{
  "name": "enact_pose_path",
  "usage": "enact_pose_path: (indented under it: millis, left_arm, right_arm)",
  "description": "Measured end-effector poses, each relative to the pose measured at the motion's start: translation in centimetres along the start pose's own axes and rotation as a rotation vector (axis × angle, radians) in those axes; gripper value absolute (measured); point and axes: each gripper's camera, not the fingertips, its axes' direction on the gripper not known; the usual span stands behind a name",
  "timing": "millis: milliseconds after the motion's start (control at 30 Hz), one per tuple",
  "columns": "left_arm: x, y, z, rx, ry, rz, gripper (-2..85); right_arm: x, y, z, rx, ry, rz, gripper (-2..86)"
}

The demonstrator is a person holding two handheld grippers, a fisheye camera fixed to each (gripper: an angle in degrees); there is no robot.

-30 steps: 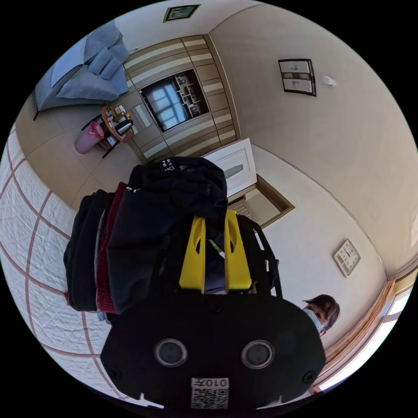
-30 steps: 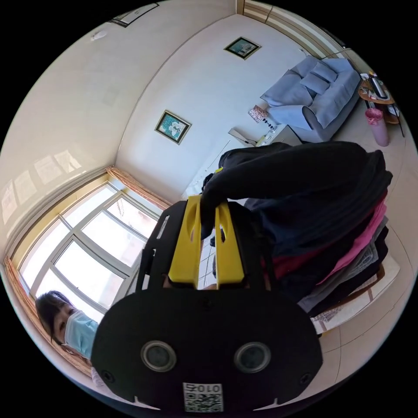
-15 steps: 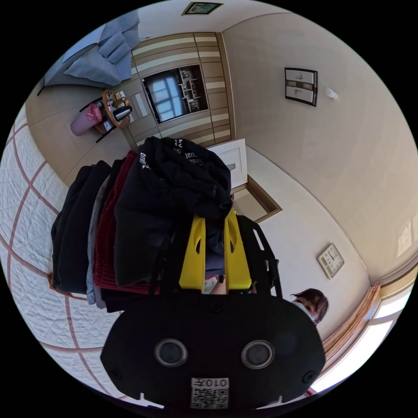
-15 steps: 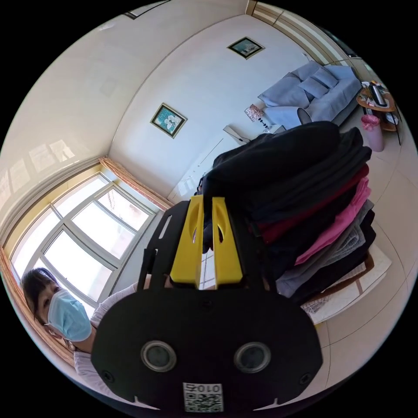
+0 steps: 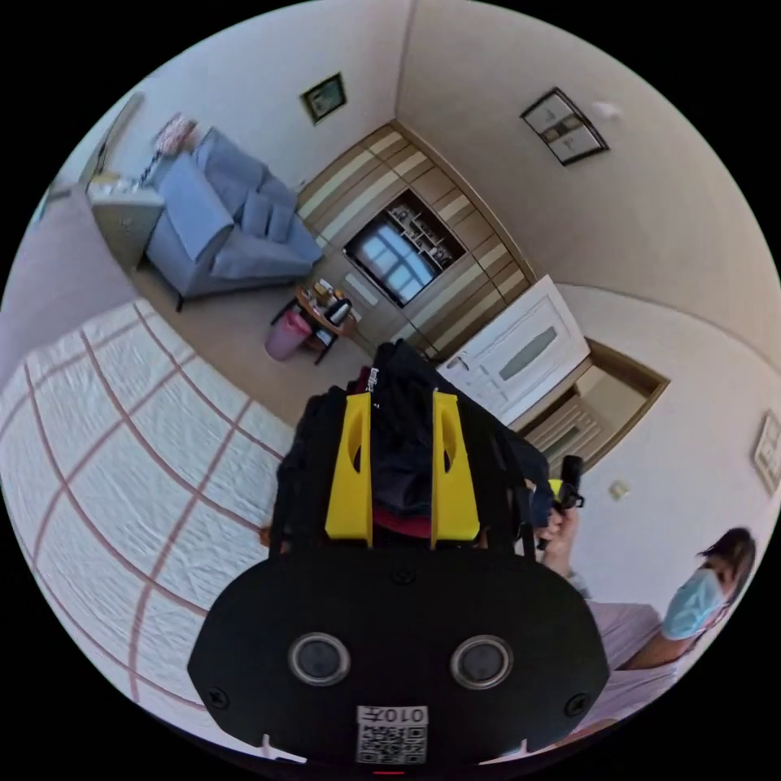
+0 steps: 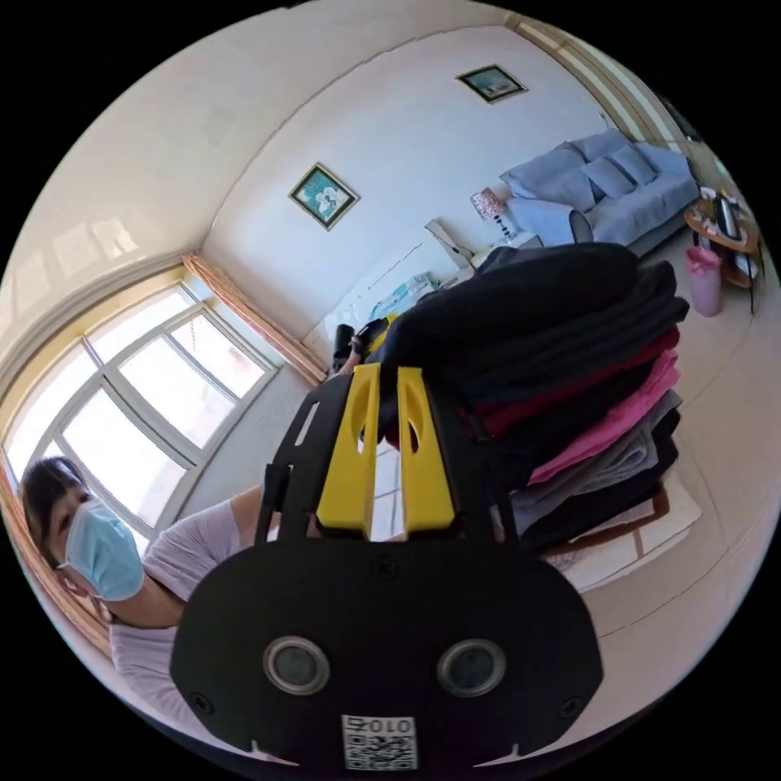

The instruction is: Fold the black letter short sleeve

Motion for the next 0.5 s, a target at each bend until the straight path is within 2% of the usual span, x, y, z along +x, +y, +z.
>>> enact_pose_path:
  millis: [67, 133, 200, 267, 400, 500]
  left_arm:
    - [5.7, -0.4, 1.0, -0.030, -0.124, 0.222, 9.6]
    - [9.0, -0.2, 3.1, -0.105, -0.118, 0.331, 8.7]
    - [11.3, 0.5, 6.0, -0.224, -0.140, 0.378, 7.8]
    - [13.5, 2.3, 9.6, -0.345, -0.257, 0.421, 6.9]
    - [15.5, 4.3, 9.3, -0.269, -0.291, 0.425, 5.9]
    - [17.6, 5.4, 5.5, -0.114, -0.330, 0.431, 5.1]
  right_arm:
    - [-2.3, 1.0, -0.7, 0.032, 0.112, -0.063, 3.7]
    - [-4.4, 2.1, -1.2, 0.078, 0.168, -0.109, 3.0]
    - [-6.7, 3.7, -1.4, 0.120, 0.201, -0.144, 2.7]
    - [-8.1, 4.9, -1.1, 0.120, 0.209, -0.153, 2.6]
    - [-10.4, 7.7, -0.8, 0.095, 0.227, -0.148, 2.5]
    - [-12.3, 9.6, -1.3, 0.108, 0.269, -0.164, 2.5]
